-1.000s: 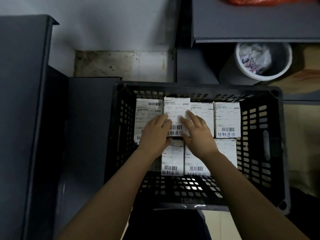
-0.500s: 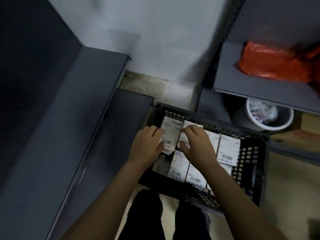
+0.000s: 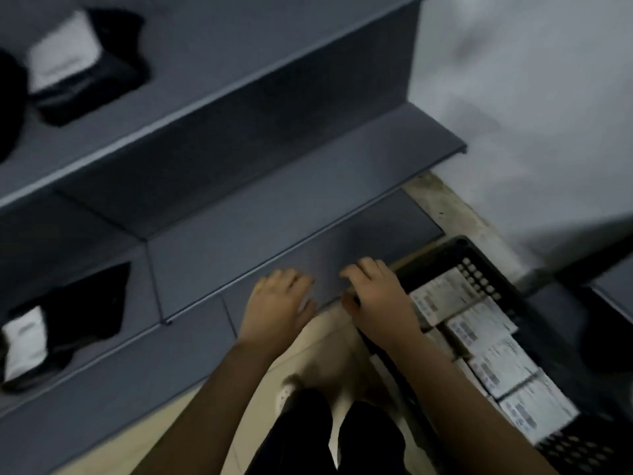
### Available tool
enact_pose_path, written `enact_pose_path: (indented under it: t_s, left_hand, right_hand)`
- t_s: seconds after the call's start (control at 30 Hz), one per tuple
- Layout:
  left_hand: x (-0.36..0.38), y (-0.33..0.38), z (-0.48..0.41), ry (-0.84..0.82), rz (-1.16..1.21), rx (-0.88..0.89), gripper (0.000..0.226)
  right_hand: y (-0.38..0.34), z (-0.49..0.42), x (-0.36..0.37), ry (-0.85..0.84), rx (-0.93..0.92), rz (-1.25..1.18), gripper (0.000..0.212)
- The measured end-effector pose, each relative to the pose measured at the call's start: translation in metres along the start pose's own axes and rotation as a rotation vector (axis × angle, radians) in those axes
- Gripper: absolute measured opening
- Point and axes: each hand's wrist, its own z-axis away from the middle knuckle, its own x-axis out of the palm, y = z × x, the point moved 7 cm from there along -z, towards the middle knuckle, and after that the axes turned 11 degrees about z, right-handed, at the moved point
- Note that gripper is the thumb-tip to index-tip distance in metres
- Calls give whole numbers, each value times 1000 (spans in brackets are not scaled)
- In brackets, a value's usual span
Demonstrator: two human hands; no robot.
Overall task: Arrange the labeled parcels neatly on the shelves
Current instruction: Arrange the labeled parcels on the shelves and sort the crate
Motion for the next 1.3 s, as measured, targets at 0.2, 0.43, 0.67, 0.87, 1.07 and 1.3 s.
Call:
enact_pose_path:
  t_s: [0.2,0.43,0.67,0.87,1.07,1.3]
  left_hand:
    - [-76,-57,90,206,-106,-281,28]
    - [-161,-105,243,381,-244,-592,29]
    - [-237,-131,412,529,-341,-811,26]
    - [-286,-152,548,556,-403,-967,26]
    - [-325,-173,648,580,-440,-1094,32]
    - [-357,-223,715,592,-493,-1185,33]
  right_hand:
    - [-127,-19,11,-117,-305,-33,27]
    - [-305,1,20,-170,-707,-41,32]
    - [-479,61,28,-181,-999,-108,29]
    - [-609,121,40,-194,-1142,-179,28]
    - [-718,165,60,-237,-1274,-226,29]
    - [-827,178,93,-249,-1389,-246,27]
